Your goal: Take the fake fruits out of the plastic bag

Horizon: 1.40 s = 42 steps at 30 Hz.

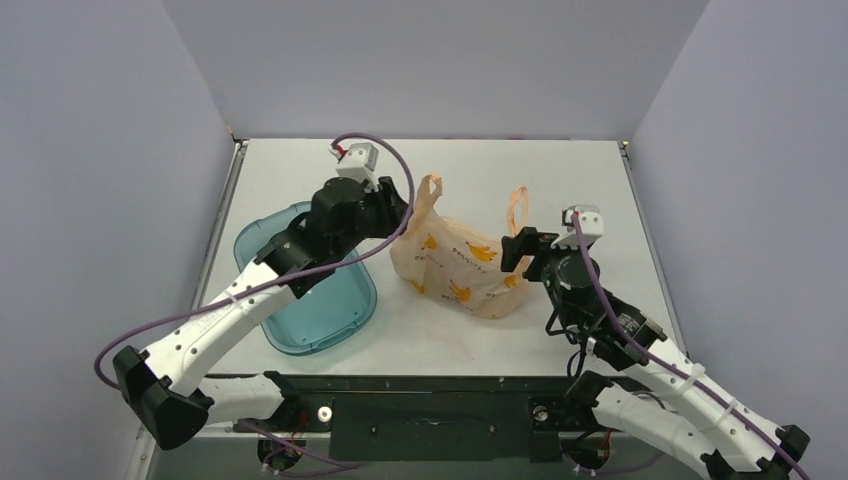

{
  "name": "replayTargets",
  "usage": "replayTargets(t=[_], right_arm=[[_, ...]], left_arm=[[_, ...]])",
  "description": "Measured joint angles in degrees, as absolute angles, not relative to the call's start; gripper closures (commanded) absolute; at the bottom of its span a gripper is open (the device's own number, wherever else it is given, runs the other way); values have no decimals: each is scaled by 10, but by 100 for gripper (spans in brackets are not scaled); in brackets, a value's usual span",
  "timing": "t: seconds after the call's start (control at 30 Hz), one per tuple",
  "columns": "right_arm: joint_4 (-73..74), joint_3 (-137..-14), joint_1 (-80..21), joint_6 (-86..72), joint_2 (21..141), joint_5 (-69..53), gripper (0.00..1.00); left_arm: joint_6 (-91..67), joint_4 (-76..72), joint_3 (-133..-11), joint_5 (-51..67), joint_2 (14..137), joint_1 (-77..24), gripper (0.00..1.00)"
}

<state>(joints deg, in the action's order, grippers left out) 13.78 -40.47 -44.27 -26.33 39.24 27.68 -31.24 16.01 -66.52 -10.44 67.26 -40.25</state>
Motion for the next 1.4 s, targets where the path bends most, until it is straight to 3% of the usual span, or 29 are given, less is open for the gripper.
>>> replayTargets(t=[0.23,0.5,0.77,0.97,1.03,1.1,1.13,1.17,1.23,1.4], right_arm=[[347,-616,-443,-319,519,355,12],[420,-711,-443,-346,624,413,11],[417,-716,-428,-388,691,406,11],[402,-716,-396,-428,716,386,16],[399,-715,-390,-437,726,386,24],[396,-715,-388,-442,735,387,45],[393,-714,-386,-444,740,387,53],[389,-712,-386,-443,742,388,71],[377,-701,-385,-442,743,389,98],[324,-650,-378,-463,712,383,100]], left_arm=[[-381,405,-879,-311,835,-531,49],[-461,489,-971,-458,959,-594,46],[-531,475,-997,-547,986,-582,43],[-538,378,-935,-550,973,-557,41],[-538,360,-931,-546,974,-551,48],[-540,346,-931,-547,974,-547,61],[-541,339,-931,-549,974,-547,72],[-542,333,-931,-550,974,-547,76],[-538,310,-921,-552,972,-547,89],[-503,207,-827,-514,926,-536,100]])
